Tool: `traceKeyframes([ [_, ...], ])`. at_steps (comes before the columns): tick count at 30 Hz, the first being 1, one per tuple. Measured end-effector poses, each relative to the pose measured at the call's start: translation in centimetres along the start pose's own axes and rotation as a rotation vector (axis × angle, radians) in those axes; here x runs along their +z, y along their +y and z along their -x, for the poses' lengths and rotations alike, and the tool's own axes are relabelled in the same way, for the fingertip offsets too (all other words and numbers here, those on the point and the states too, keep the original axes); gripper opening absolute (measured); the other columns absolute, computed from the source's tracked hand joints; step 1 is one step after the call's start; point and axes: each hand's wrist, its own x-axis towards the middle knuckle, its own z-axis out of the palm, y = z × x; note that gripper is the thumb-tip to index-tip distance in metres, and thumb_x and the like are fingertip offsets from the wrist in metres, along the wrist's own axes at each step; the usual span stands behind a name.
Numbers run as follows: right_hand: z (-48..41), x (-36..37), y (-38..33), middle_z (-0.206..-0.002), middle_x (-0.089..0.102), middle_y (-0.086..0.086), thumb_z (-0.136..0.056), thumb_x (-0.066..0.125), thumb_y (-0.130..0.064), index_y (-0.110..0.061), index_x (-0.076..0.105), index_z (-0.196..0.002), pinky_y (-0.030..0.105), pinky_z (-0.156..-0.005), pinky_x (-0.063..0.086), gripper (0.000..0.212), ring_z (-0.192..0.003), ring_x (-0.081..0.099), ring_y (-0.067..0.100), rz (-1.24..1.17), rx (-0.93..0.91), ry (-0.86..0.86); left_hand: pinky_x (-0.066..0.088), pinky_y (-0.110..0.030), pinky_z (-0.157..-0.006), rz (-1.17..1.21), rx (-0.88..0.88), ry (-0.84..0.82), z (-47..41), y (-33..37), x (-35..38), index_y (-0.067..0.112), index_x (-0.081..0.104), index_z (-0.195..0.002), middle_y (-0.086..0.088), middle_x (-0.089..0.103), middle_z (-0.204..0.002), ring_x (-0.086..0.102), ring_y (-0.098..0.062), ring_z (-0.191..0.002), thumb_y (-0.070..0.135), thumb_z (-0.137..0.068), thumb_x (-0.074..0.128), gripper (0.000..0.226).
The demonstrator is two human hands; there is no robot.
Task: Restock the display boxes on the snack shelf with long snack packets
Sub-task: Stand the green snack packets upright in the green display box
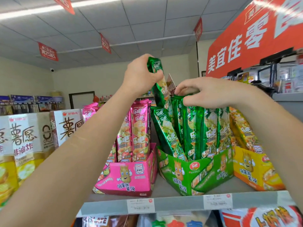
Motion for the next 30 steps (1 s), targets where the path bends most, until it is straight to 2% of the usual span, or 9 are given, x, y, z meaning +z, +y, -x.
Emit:
traceKeyframes([
  [2, -0.1, -0.2, -0.5, -0.117, 0.066, -0.012, -0.081, 0.053, -0.041, -0.040, 0.063, -0.110, 0.039, -0.094, 0.051, 0.031, -0.104, 0.065, 0.017, 0.052, 0.010, -0.049, 0.053, -0.038, -0.084, -0.035, -0.025, -0.120, 0.0, 0.2, 0.2, 0.015, 0.060, -0.114, -0.004, 0.068, -0.104, 0.064, -0.024, -0.096, 0.030, -0.082, 0.072, 0.038],
  [5, 0.0, 0.1, -0.3, -0.103, 0.065, -0.017, -0.083, 0.056, -0.039, -0.037, 0.066, -0.101, 0.023, -0.077, 0.047, 0.021, -0.091, 0.060, 0.003, 0.061, -0.027, 0.034, 0.050, -0.034, -0.075, -0.116, 0.009, -0.169, -0.2, 0.5, 0.5, 0.016, 0.059, -0.104, -0.002, 0.066, -0.095, 0.063, -0.025, -0.092, 0.036, -0.079, 0.075, 0.036],
  [7, 0.1, 0.5, 0.0, -0.097, 0.062, -0.018, -0.083, 0.060, -0.037, -0.035, 0.065, -0.099, 0.024, -0.070, 0.043, 0.016, -0.090, 0.059, 0.005, 0.060, -0.047, 0.120, 0.044, -0.032, -0.070, -0.161, 0.063, -0.171, -0.3, 1.0, 0.8, 0.019, 0.055, -0.096, -0.002, 0.064, -0.093, 0.063, -0.027, -0.092, 0.038, -0.080, 0.075, 0.032],
  [12, 0.3, 1.4, 0.6, -0.096, 0.065, -0.012, -0.081, 0.066, -0.035, -0.032, 0.066, -0.097, 0.028, -0.074, 0.040, 0.016, -0.091, 0.059, 0.010, 0.011, -0.089, 0.255, 0.051, -0.038, -0.080, -0.065, 0.078, -0.104, 0.1, 1.1, 1.8, 0.018, 0.050, -0.090, -0.005, 0.065, -0.090, 0.064, -0.032, -0.092, 0.032, -0.082, 0.073, 0.028],
  [15, 0.5, 1.5, 0.7, -0.097, 0.067, -0.014, -0.082, 0.066, -0.034, -0.036, 0.063, -0.099, 0.026, -0.070, 0.039, 0.018, -0.084, 0.058, 0.003, -0.012, -0.086, 0.255, 0.055, -0.040, -0.076, -0.094, 0.055, -0.188, -0.1, 0.9, 1.3, 0.017, 0.047, -0.087, -0.007, 0.066, -0.089, 0.068, -0.030, -0.083, 0.030, -0.083, 0.073, 0.030],
  [20, 0.1, 0.2, 0.3, -0.104, 0.062, -0.017, -0.083, 0.065, -0.045, -0.039, 0.045, -0.137, 0.031, -0.077, 0.048, 0.057, -0.094, 0.063, 0.012, 0.033, -0.002, 0.102, 0.060, -0.039, -0.068, -0.125, 0.025, -0.263, -0.6, 1.7, -0.1, 0.014, 0.052, -0.074, -0.009, 0.071, -0.080, 0.072, -0.019, -0.063, 0.032, -0.084, 0.074, 0.030],
  [23, -1.1, -0.8, -0.2, -0.130, 0.056, -0.005, -0.081, 0.066, -0.056, -0.035, 0.019, -0.152, 0.036, -0.096, 0.046, 0.088, -0.111, 0.060, 0.018, 0.147, 0.029, 0.030, 0.061, -0.042, -0.070, -0.021, -0.026, -0.274, -0.4, 2.1, -0.1, -0.003, 0.061, -0.088, -0.017, 0.073, -0.085, 0.073, -0.022, -0.064, 0.032, -0.090, 0.069, 0.035],
  [25, -2.4, -1.2, -0.7, -0.141, 0.050, 0.002, -0.082, 0.066, -0.056, -0.025, 0.020, -0.153, 0.037, -0.099, 0.044, 0.090, -0.118, 0.055, 0.021, 0.177, 0.034, 0.054, 0.061, -0.042, -0.073, 0.104, -0.095, -0.325, -0.3, 2.3, -0.2, -0.008, 0.063, -0.098, -0.021, 0.072, -0.095, 0.074, -0.024, -0.070, 0.027, -0.097, 0.059, 0.035],
  [30, -4.7, -0.8, -1.2, -0.089, 0.056, -0.005, -0.080, 0.072, -0.050, -0.018, 0.039, -0.130, 0.028, -0.052, 0.034, 0.069, -0.068, 0.052, 0.006, 0.052, 0.041, 0.213, 0.058, -0.027, -0.082, 0.287, -0.084, -0.548, 0.3, 1.9, -1.4, 0.006, 0.065, -0.112, -0.008, 0.073, -0.106, 0.072, -0.014, -0.089, 0.006, -0.097, 0.049, 0.021],
])
